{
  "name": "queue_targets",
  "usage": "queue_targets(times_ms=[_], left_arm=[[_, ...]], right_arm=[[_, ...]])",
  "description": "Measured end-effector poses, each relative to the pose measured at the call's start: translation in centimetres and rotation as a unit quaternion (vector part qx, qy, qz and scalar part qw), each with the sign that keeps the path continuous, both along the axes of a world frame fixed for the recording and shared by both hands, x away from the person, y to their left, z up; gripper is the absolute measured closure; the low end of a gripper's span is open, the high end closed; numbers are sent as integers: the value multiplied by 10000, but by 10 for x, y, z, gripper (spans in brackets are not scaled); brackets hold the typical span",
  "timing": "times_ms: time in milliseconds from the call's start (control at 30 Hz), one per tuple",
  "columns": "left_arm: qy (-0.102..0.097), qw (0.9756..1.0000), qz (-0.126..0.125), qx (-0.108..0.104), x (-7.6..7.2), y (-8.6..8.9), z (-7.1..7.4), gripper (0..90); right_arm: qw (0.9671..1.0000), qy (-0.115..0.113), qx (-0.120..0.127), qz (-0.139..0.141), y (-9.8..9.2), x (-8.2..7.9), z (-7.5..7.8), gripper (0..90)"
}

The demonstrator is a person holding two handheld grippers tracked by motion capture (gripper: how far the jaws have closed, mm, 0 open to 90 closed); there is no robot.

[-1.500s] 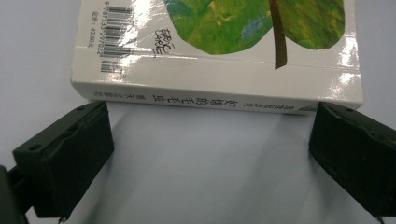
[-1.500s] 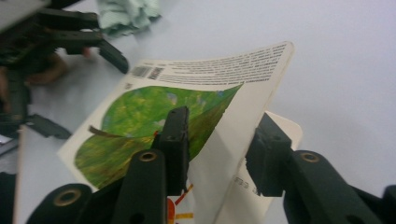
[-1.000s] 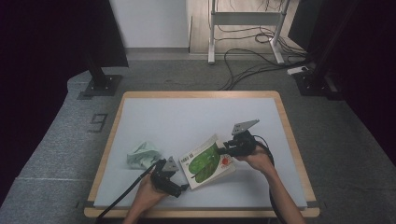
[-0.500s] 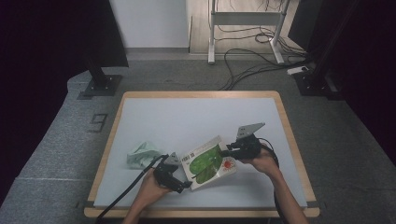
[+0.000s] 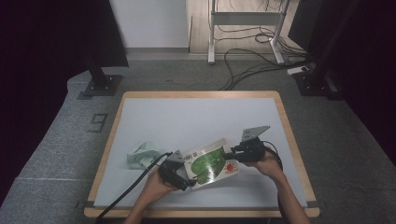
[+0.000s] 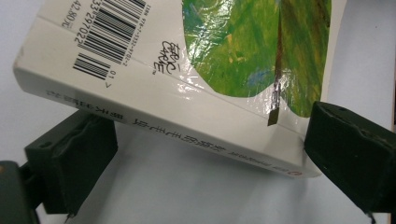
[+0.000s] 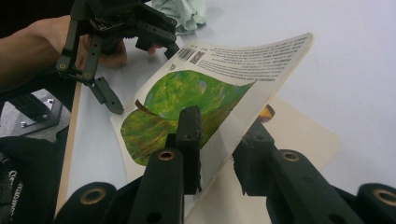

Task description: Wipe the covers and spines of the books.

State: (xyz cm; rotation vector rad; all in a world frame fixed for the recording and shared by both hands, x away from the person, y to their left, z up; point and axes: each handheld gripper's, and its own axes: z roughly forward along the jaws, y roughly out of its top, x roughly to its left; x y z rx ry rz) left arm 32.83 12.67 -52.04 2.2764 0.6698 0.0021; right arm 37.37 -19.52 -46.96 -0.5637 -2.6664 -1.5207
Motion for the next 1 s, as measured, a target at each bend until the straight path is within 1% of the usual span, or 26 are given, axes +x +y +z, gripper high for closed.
queue_targets(times_ms=[67, 133, 167, 233, 300, 333, 467, 567, 600, 700, 800, 900, 933, 967, 1000], left_arm=[[-50, 10000, -12, 43, -1, -1, 1, 33], [-103, 9999, -18, 74, -2, -1, 2, 39], [-178, 9998, -20, 114, -4, -2, 3, 44], [-262, 9996, -9, 134, -6, -3, 4, 51], [-358, 9993, -28, 139, -8, -3, 6, 76], [-390, 9991, -32, 143, -9, -4, 7, 97], [-534, 9985, -56, 116, -12, -4, 11, 163], [-634, 9978, -154, 118, -16, -6, 13, 217], [-656, 9976, -146, 138, -17, -6, 14, 233], [-665, 9975, -179, 135, -18, -6, 15, 257], [-709, 9973, -167, 117, -19, -6, 16, 289], [-741, 9971, -151, 76, -19, -6, 17, 330], [-757, 9970, -153, 58, -19, -5, 17, 336], [-771, 9969, -151, 36, -19, -5, 18, 352], [-773, 9969, -149, 22, -19, -5, 19, 361]], right_arm=[[10000, 70, 8, -16, -1, 0, -1, 719], [9998, 152, -18, -117, -2, 1, -2, 699], [9996, 183, -74, -193, -2, 0, -4, 691], [9992, 208, -123, -325, -3, -1, -6, 681], [9986, 248, -165, -448, -3, -2, -9, 659], [9980, 256, -250, -526, -4, -4, -9, 648], [9965, 282, -378, -684, -4, -7, -11, 613], [9946, 207, -590, -832, -4, -10, -13, 573], [9936, 181, -662, -893, -4, -11, -14, 570], [9931, 62, -636, -983, -5, -17, -14, 550], [9912, -95, -756, -1084, -6, -23, -13, 534], [9896, -156, -804, -1182, -7, -28, -11, 492], [9887, -171, -829, -1234, -7, -29, -10, 476], [9866, -228, -898, -1345, -8, -30, -10, 440], [9848, -240, -968, -1421, -8, -31, -10, 438]])
